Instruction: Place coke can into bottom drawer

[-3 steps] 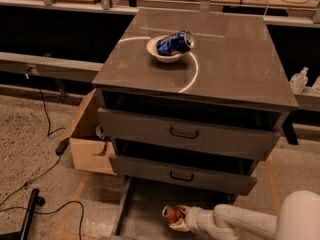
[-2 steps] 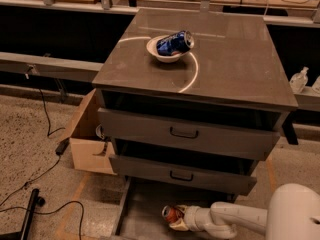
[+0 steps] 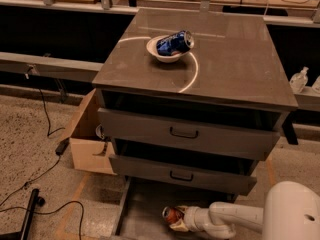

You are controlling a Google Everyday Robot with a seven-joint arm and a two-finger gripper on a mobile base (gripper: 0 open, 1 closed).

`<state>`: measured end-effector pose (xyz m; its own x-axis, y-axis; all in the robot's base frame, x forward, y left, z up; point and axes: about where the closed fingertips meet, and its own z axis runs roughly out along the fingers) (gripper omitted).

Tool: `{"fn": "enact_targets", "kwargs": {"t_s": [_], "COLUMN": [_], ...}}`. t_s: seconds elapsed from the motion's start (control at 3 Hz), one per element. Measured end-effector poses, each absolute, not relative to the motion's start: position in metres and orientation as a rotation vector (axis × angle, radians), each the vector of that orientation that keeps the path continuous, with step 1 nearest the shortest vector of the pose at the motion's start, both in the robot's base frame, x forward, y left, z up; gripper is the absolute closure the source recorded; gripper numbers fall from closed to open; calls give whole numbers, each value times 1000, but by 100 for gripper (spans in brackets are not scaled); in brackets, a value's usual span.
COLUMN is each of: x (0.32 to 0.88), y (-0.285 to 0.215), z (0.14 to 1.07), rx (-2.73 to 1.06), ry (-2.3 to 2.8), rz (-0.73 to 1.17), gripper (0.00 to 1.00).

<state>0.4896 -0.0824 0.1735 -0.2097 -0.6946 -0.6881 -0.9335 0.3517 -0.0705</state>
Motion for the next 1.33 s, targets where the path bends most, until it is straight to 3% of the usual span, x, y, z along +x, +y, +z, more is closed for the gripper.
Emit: {"fn": "enact_targets", "kwargs": {"t_s": [0.33, 0.67, 1.0, 1.33], "x": [488, 488, 490, 490], "y": [-81, -81, -85, -120], "z": [174, 174, 181, 205], "rx": [-1425, -1426, -1403, -1352], "ry": [1985, 1985, 1986, 2020], "rz": [477, 476, 471, 402], "gripper": [0, 0, 7, 30]}}
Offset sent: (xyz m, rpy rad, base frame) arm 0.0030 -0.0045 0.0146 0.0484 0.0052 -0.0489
